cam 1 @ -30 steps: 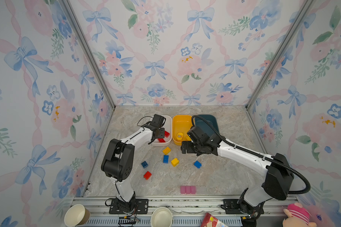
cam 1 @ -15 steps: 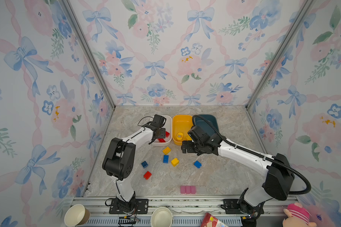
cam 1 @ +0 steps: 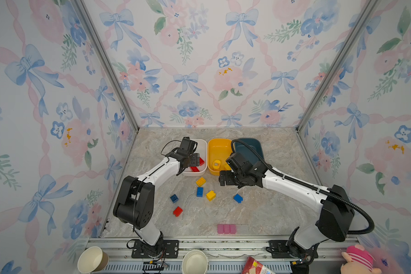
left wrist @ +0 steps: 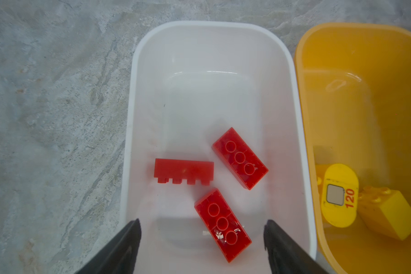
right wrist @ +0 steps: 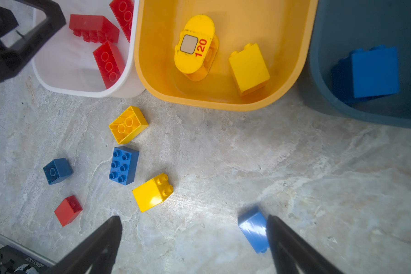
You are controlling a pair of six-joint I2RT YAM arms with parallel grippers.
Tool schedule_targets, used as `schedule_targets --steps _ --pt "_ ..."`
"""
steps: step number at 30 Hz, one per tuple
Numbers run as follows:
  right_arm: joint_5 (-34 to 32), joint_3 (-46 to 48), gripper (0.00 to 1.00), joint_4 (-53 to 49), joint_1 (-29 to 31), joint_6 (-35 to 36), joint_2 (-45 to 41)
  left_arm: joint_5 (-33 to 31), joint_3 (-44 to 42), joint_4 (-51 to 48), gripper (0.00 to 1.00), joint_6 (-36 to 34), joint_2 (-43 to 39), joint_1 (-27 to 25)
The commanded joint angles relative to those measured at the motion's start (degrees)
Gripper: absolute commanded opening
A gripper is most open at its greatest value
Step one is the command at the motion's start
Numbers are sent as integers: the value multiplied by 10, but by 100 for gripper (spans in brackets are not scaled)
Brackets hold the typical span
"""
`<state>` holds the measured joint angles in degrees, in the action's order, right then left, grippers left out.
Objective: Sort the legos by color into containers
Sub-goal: 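Move the right gripper over the small yellow brick while the left gripper draws back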
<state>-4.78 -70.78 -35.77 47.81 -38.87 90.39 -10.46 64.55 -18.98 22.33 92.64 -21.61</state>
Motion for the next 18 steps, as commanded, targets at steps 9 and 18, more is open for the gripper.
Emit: schedule_targets --steps 9,18 --pt "3 -35 97 -40 54 84 77 54 -111 31 88 36 -137 3" --pt "5 -109 96 -64 107 131 170 77 -187 44 89 61 -215 8"
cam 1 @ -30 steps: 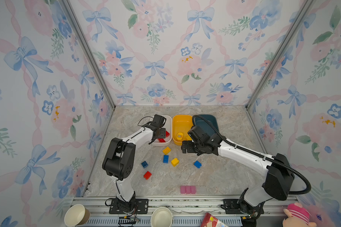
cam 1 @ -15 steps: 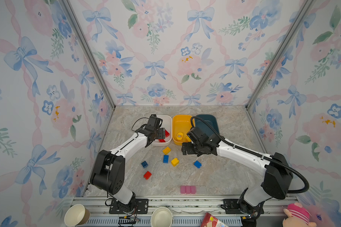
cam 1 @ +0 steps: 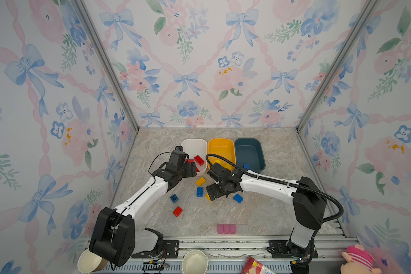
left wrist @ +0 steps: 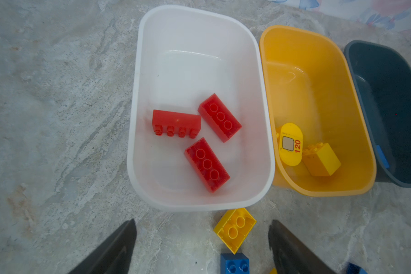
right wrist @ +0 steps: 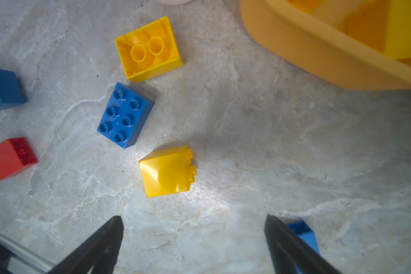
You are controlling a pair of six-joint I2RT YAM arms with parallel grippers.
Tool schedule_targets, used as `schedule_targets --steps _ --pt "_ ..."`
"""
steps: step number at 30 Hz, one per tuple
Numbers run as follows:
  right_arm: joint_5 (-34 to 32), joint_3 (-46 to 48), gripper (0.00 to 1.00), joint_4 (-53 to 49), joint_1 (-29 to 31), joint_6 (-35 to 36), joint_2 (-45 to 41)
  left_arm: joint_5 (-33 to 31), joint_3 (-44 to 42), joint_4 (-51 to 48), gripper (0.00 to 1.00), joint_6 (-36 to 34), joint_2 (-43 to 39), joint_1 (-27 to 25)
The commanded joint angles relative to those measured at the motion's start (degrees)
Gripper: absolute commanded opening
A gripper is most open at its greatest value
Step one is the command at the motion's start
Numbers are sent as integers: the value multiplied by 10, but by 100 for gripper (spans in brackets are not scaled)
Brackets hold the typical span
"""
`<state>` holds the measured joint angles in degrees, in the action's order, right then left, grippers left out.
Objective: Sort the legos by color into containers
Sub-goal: 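Move the right gripper over the small yellow brick while the left gripper draws back, then lower the right gripper and close it on the small yellow brick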
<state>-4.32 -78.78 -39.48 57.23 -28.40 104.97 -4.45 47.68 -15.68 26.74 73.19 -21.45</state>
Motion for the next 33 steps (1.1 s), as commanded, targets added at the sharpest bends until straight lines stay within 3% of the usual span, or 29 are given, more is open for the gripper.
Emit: schedule_targets --steps 1,14,33 --pt "-1 -37 95 -30 16 29 33 17 -25 12 90 19 -27 7" --pt "-1 -96 89 -53 21 52 114 36 -76 18 90 24 -76 34" --pt "2 -109 65 -47 15 51 150 47 -81 23 91 26 -78 50"
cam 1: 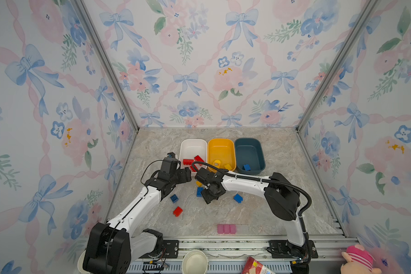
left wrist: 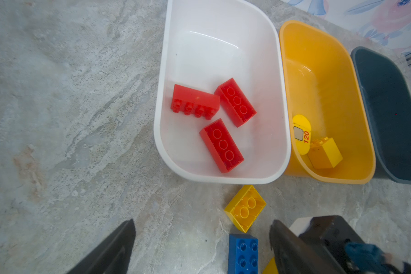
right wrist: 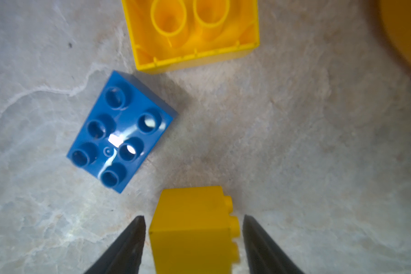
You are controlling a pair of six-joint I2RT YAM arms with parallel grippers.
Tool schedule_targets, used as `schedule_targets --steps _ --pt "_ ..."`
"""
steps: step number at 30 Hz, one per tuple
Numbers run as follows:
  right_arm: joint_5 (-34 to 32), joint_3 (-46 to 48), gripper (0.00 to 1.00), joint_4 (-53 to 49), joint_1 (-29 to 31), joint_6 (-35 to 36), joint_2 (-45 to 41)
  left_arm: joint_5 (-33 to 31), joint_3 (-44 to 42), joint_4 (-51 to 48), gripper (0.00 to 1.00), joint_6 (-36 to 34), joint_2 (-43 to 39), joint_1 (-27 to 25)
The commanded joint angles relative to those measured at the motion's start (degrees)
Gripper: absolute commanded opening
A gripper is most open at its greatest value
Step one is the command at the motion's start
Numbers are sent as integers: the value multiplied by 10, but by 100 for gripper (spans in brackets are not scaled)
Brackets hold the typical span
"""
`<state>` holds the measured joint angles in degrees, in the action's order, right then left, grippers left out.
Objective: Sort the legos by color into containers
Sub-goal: 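Lower the right gripper and close it on the small yellow brick, then carry the yellow brick with the right gripper over the yellow tub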
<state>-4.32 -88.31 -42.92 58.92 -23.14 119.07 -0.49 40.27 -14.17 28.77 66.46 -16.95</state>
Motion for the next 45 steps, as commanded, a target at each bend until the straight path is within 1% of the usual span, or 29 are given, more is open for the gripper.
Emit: schedule_targets --steps 1,5,12,14,15,21,26,29,37,45 --pt "2 -13 63 -12 -2 -2 9 8 -7 8 91 6 -11 5" --pt "-1 -11 53 -12 -2 -4 6 9 -7 9 91 6 -11 6" --pt "-3 -7 44 -14 -2 -10 -12 11 -7 10 91 7 -14 6" --pt "-7 -6 43 -18 -3 -12 -25 11 -7 10 91 7 -14 6" --pt "-10 -5 43 -21 -4 -14 -30 12 -24 10 91 7 -15 6" --pt "-25 -4 43 -33 -19 -19 -84 18 -25 13 91 9 -13 7" --pt "-34 -6 43 -33 -52 -18 -128 27 -23 17 92 11 -12 7" --pt "-32 -12 43 -25 -81 -13 -140 32 -25 20 92 13 -10 7" --pt "-38 -53 43 2 -159 10 -111 45 -23 25 94 13 -3 3" --pt "-26 -125 42 28 -225 17 -22 44 -21 35 95 20 15 -18"
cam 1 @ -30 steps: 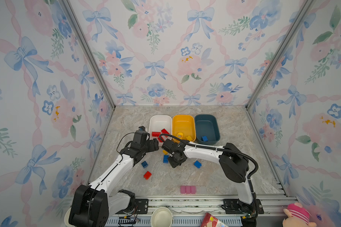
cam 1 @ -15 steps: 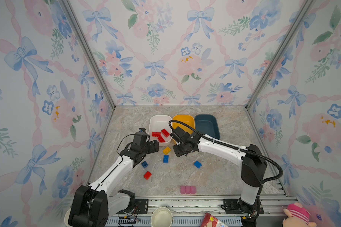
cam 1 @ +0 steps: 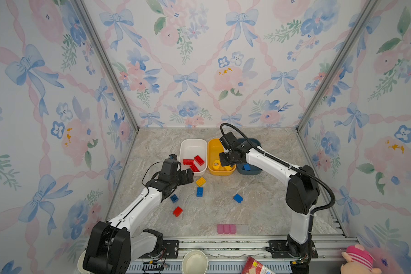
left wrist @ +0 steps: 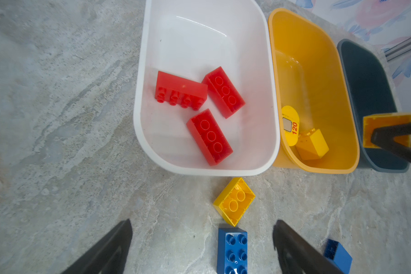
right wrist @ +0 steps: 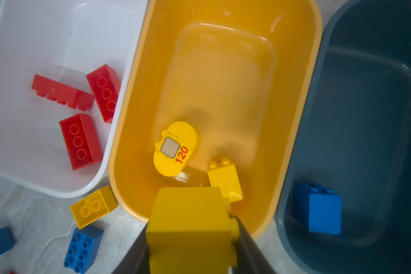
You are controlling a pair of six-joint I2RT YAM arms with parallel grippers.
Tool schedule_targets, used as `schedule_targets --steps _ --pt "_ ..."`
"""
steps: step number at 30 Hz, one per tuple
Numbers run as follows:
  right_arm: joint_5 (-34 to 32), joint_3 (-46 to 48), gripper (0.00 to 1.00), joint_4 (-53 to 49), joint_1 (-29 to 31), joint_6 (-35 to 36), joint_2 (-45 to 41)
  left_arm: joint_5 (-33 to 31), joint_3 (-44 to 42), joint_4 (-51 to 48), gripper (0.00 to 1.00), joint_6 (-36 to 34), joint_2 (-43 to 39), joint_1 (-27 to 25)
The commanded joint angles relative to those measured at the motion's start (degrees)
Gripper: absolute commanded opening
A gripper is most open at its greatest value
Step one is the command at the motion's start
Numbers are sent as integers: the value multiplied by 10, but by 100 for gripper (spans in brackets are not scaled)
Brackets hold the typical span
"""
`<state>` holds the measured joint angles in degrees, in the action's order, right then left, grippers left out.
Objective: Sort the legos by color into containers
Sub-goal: 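Carry the yellow brick with the right gripper over the yellow tub, then open the right gripper to drop the yellow brick into the yellow tub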
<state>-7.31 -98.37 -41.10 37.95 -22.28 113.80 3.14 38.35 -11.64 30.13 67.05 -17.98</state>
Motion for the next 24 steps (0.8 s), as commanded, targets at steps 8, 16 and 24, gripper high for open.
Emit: schedule_targets --steps 8,16,24 --pt "1 -100 42 -3 -43 7 119 -5 3 21 96 14 34 -33" --pt "2 -116 54 -12 -46 5 144 -10 3 25 96 14 49 -40" --pt "4 -112 61 -16 -42 3 130 -13 3 23 96 16 49 -42"
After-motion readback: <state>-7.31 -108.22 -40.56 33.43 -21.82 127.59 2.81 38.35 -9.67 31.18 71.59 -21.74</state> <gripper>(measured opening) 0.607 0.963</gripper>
